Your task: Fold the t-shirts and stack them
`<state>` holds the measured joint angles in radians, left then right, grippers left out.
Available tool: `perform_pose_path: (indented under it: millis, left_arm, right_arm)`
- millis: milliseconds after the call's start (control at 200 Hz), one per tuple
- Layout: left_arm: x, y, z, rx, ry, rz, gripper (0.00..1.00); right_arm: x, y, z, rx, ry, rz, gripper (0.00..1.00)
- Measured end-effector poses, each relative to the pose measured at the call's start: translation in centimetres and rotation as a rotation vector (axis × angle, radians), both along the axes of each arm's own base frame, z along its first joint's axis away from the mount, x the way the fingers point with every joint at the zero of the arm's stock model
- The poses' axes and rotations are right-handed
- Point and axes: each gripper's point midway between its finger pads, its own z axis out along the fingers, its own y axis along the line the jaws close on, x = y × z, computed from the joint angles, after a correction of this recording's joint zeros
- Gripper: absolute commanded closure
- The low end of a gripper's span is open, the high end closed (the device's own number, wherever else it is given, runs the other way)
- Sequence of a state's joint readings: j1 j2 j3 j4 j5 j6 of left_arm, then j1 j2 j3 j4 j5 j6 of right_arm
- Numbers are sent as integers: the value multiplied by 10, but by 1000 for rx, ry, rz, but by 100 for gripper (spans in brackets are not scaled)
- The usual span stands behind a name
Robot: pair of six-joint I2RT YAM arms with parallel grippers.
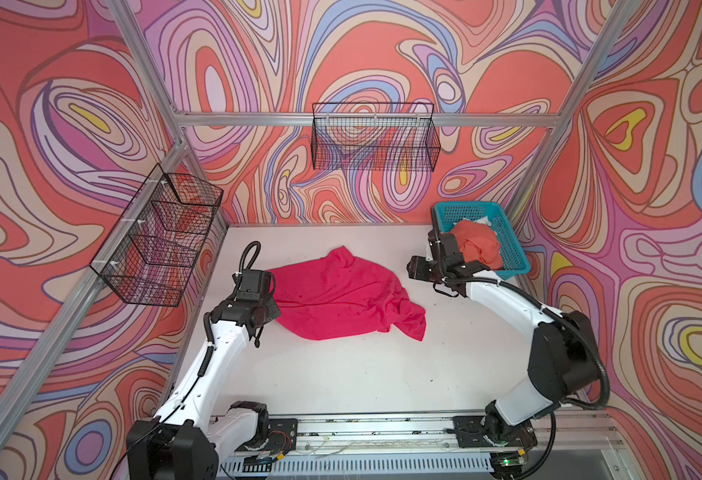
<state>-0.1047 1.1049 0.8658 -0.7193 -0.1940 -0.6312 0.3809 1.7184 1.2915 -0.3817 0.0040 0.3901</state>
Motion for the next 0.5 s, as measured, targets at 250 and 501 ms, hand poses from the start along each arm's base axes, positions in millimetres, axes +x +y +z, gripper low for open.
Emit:
perform_pose_path:
  millis: [250, 501]
  left_arm:
    - [-11, -5, -12, -49, 23, 15, 100]
    - [-13, -6, -5, -65, -7, 30, 100]
  right_arm:
    - [64, 85, -45, -81, -8, 179, 26]
    - [78, 104, -112, -260, 49, 247, 20]
